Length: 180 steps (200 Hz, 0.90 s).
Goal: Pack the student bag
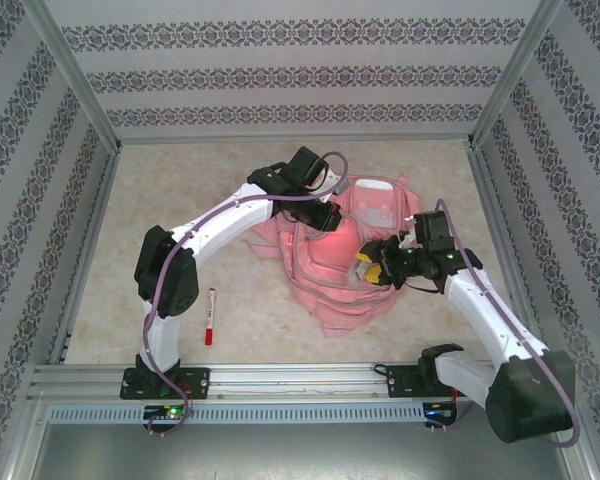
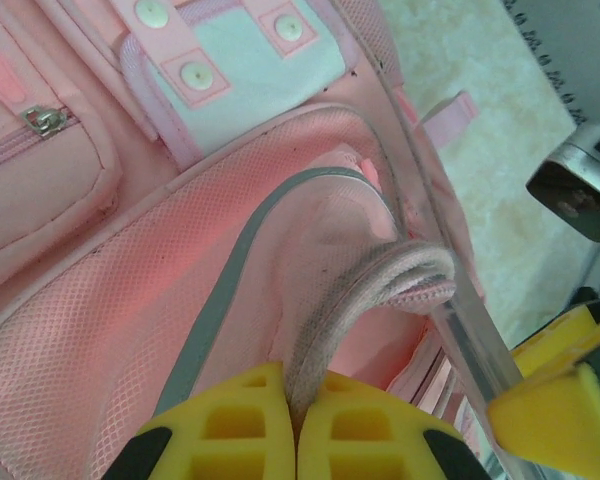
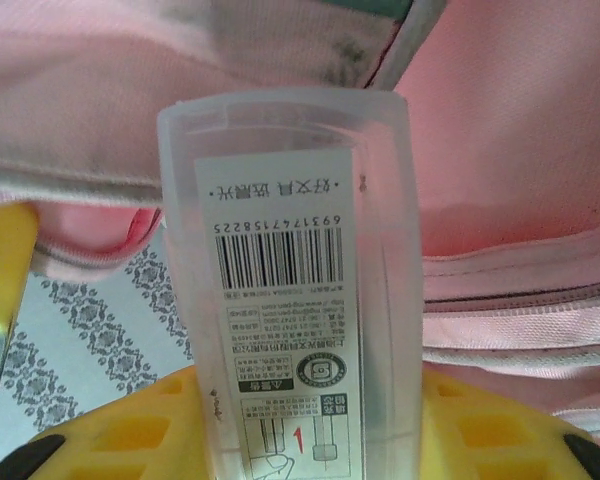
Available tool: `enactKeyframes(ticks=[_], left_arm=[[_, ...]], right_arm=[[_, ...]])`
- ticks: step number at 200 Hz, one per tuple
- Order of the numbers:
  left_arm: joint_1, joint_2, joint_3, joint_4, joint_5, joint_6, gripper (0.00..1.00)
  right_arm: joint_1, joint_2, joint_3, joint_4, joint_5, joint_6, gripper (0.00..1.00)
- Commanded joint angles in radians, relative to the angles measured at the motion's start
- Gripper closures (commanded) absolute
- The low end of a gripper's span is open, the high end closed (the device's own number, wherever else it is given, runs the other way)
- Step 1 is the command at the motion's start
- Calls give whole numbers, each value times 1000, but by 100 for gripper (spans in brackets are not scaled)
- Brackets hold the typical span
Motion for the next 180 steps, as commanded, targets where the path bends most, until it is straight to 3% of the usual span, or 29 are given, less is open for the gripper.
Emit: enactKeyframes(ticks=[1, 28, 54, 77, 112, 138, 180], left_arm=[[-18, -109, 25, -42, -89, 4, 100], [3, -185, -21, -86, -187, -28, 100], [72, -260, -125, -78, -214, -128, 100], [82, -243, -137, -60, -240, -180, 100], [82, -109, 12, -78, -188, -343, 100], [82, 11, 154, -81, -63, -412, 100], [60, 94, 276, -74, 143, -306, 100]], right_arm=[[6, 11, 30, 45, 28, -4, 67], [-45, 69, 45, 88, 45, -46, 68], [-48, 198, 144, 134, 15, -132, 67], [-65, 240, 183, 172, 13, -117, 67], [-89, 202, 191, 105, 57, -118, 66], [-81, 157, 158, 114, 51, -70, 66], [-34, 194, 105, 307, 65, 67, 64]])
